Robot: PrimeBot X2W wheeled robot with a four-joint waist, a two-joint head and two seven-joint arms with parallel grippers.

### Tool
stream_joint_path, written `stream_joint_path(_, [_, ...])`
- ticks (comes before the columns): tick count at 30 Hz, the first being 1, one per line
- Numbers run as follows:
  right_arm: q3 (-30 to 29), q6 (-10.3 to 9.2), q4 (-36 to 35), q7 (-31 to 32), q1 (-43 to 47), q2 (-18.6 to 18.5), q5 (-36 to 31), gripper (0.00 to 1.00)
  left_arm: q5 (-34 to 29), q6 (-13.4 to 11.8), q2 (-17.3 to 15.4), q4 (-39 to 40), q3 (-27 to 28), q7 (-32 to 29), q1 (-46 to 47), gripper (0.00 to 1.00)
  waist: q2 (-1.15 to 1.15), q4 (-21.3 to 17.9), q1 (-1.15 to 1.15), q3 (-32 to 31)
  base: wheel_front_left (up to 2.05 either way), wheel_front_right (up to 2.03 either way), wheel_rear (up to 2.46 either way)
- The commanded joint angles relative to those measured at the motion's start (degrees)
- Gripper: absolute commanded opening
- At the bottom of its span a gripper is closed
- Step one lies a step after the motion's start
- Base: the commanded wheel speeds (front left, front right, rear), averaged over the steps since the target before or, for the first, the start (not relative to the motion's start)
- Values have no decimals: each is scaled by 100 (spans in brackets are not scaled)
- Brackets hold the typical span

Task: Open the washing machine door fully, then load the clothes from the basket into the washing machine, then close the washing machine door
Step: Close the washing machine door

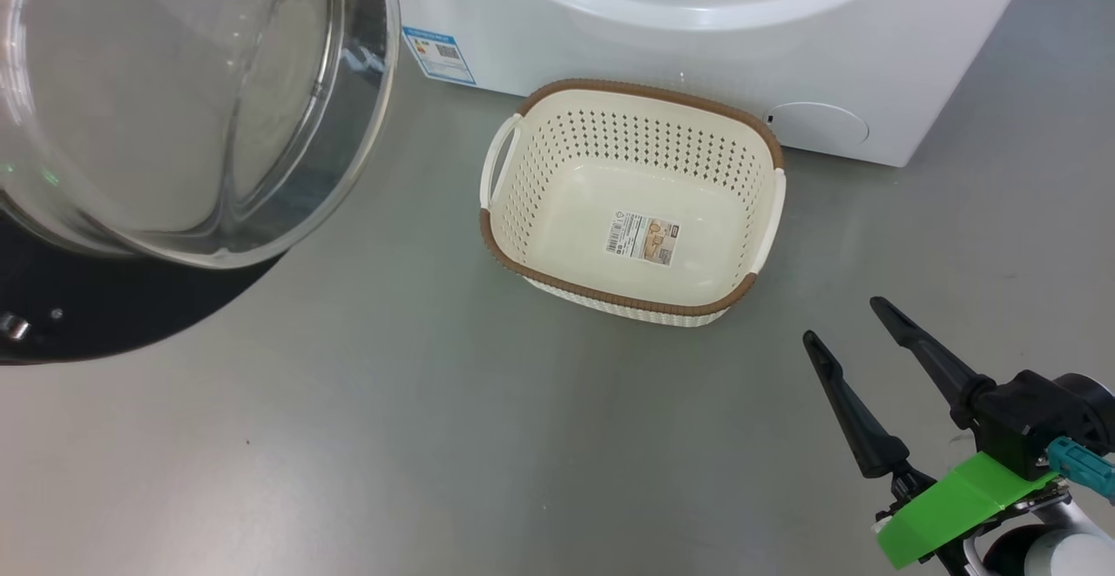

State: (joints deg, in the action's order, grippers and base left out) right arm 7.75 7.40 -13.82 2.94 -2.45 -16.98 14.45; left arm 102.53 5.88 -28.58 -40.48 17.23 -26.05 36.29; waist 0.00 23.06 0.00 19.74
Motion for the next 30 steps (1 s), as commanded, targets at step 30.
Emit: stream_joint_path(30, [58,9,367,-633,22,516,70,100,289,82,260,2474,16,-1155,-1830,0,0,-406,0,-647,0,0,0])
